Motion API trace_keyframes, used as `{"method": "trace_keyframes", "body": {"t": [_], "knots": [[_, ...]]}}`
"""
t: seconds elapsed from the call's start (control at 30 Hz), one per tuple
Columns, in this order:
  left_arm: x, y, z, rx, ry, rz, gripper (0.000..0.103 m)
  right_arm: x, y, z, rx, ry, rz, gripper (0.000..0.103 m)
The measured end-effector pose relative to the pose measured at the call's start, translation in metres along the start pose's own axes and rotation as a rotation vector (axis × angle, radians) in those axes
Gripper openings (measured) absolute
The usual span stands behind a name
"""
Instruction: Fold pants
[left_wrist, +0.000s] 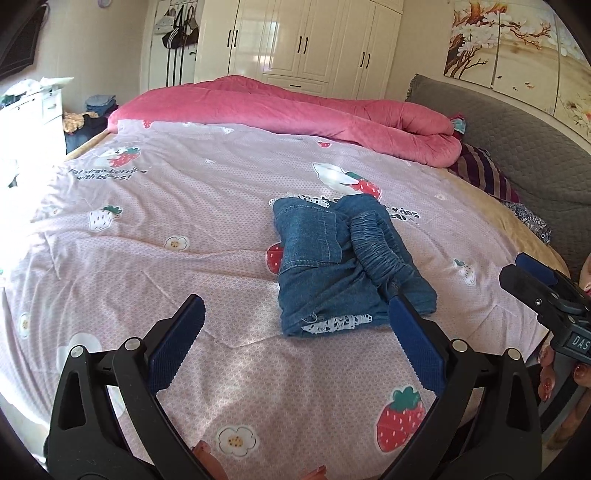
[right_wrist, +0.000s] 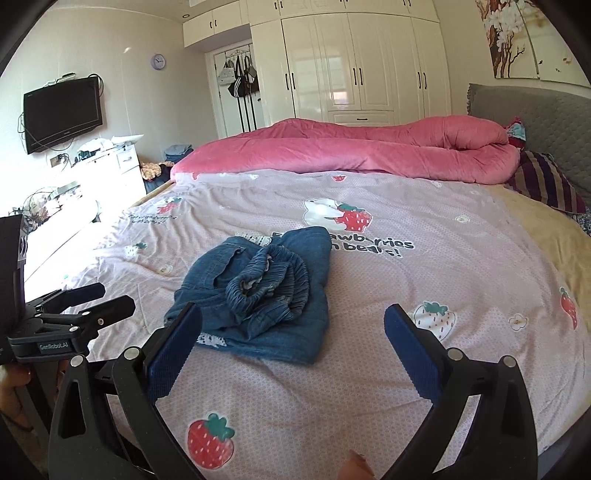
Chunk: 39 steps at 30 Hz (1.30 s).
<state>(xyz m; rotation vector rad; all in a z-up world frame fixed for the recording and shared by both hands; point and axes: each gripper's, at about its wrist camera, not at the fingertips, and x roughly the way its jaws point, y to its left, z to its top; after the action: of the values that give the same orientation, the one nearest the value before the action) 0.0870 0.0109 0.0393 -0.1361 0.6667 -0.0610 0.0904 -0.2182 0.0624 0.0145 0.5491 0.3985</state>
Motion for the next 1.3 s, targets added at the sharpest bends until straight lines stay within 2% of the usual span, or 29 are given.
{"method": "trace_keyframes", "body": {"t": [0.6, 1.0, 1.3], "knots": [[-0.049, -0.013, -0.012, 0.043, -0.053, 0.014, 0.093, -0.039, 0.016, 0.002, -0.009, -0.031, 0.006, 0.098], [-0.055, -0.024, -0.033, 0.036, -0.027, -0.006, 0.093, -0.047, 0.017, -0.016, -0.01, 0.001, -0.008, 0.098], [-0.056, -0.022, -0.041, 0.038, -0.019, 0.017, 0.093, -0.049, 0.014, -0.031, -0.013, 0.03, -0.011, 0.098]]}}
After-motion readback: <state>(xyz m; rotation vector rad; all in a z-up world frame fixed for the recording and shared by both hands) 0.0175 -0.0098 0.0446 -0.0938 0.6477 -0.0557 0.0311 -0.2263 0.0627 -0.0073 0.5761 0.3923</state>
